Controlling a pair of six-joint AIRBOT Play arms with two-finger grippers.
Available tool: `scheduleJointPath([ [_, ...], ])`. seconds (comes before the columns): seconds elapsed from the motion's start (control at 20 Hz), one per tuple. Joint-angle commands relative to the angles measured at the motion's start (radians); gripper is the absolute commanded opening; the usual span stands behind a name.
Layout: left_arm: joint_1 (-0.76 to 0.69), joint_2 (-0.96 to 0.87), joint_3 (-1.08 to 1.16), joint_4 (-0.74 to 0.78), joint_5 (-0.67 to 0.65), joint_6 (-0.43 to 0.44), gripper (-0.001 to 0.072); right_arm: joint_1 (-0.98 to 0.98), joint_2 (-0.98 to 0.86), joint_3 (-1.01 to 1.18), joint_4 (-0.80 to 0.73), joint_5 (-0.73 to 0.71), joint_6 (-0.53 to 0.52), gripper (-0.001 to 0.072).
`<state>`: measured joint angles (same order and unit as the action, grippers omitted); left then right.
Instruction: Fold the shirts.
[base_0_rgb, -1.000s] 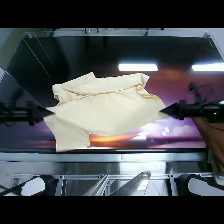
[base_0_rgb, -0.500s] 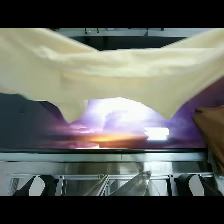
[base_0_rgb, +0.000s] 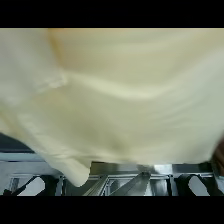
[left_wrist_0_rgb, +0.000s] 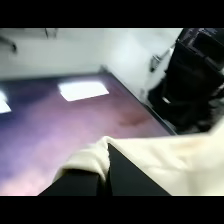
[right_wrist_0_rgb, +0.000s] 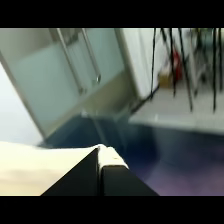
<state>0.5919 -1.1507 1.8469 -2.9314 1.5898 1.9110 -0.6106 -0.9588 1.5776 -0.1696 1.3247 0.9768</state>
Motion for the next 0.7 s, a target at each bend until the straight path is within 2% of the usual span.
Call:
scheduleJointPath([
  [0.0,-0.148,-0.119,-0.327,0.179,-0.031,0.153,0.0023,0.209,-0.14,-0.173,-0.227,-0.048,0.002,0.0017],
  [0.15,-0.247,-0.372,-0.389,0.296,-0.117,0.24,0.0026,0.353,-0.309,-0.334,-0.364,-0.308,-0.009,0.0017],
  [0.3,-0.259,-0.723,-0.255,0.29,-0.109,0.231,0.0025,0.407,-0.544,-0.367,-0.352,-0.538,-0.079,0.0016],
  [0.4,-0.259,-0.94,-0.066,0.29,-0.055,0.171,0.0025,0.41,-0.69,-0.335,-0.271,-0.6,-0.158,0.0016],
  [0.5,-0.259,-1.114,0.144,0.291,-0.009,0.069,0.0025,0.409,-0.803,-0.283,-0.195,-0.618,-0.197,0.0016],
  [0.55,-0.259,-1.183,0.245,0.291,-0.005,0.015,0.0025,0.409,-0.844,-0.256,-0.167,-0.621,-0.221,0.0016],
  [0.65,-0.256,-1.235,0.321,0.283,-0.07,-0.012,0.0025,0.409,-0.9,-0.205,-0.12,-0.627,-0.253,0.0016],
])
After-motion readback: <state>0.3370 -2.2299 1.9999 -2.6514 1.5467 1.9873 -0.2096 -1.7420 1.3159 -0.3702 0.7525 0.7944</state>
